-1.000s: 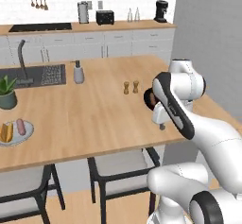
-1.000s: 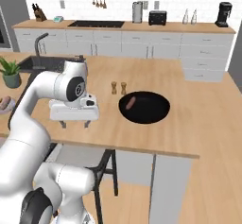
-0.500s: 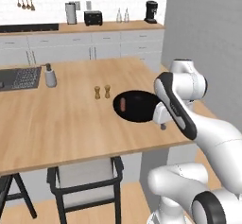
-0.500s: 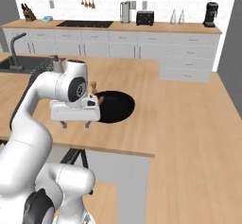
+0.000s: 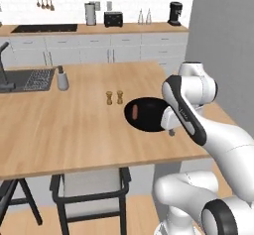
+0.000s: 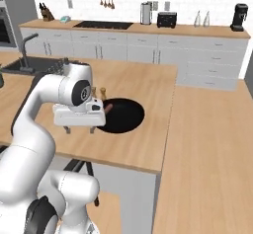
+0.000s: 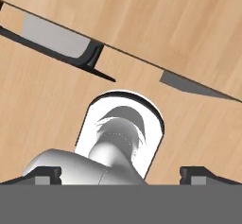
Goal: Place one bun and one sausage from the bowl on each plate.
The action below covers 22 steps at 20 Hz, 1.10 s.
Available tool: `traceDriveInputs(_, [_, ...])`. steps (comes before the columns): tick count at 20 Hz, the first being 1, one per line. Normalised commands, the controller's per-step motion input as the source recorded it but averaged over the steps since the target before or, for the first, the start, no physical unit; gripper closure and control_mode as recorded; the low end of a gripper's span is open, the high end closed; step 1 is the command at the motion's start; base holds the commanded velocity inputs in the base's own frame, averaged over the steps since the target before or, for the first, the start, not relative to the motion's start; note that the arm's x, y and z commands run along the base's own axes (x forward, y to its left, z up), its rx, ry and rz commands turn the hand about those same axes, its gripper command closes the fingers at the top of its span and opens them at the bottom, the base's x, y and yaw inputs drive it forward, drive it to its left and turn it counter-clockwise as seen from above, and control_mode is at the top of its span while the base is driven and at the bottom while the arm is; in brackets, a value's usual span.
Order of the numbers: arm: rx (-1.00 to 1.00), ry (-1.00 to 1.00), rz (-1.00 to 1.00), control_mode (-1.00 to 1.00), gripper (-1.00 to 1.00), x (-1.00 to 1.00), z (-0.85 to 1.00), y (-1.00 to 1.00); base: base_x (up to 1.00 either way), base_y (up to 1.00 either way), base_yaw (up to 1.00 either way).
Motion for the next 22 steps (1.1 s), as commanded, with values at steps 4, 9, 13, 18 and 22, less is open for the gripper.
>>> traceDriveInputs(4, [0.00, 0.00, 0.00, 1.00, -1.00, 0.00, 0.00, 0.00, 0.64, -0.49, 0.09])
traceDriveInputs(9, [0.00, 0.00, 0.00, 1.00, -1.00, 0.00, 0.00, 0.00, 0.25, -0.86, 0.01])
traceDriveInputs(13, [0.00, 0.00, 0.00, 1.00, -1.00, 0.00, 0.00, 0.00, 0.49, -0.33, 0.02])
traceDriveInputs(18, [0.00, 0.00, 0.00, -1.00, -1.00, 0.00, 0.00, 0.00, 0.22, 0.00, 0.00])
traceDriveInputs(22, [0.00, -0.01, 0.00, -1.00, -1.00, 0.00, 0.00, 0.00, 0.00, 0.00, 0.00])
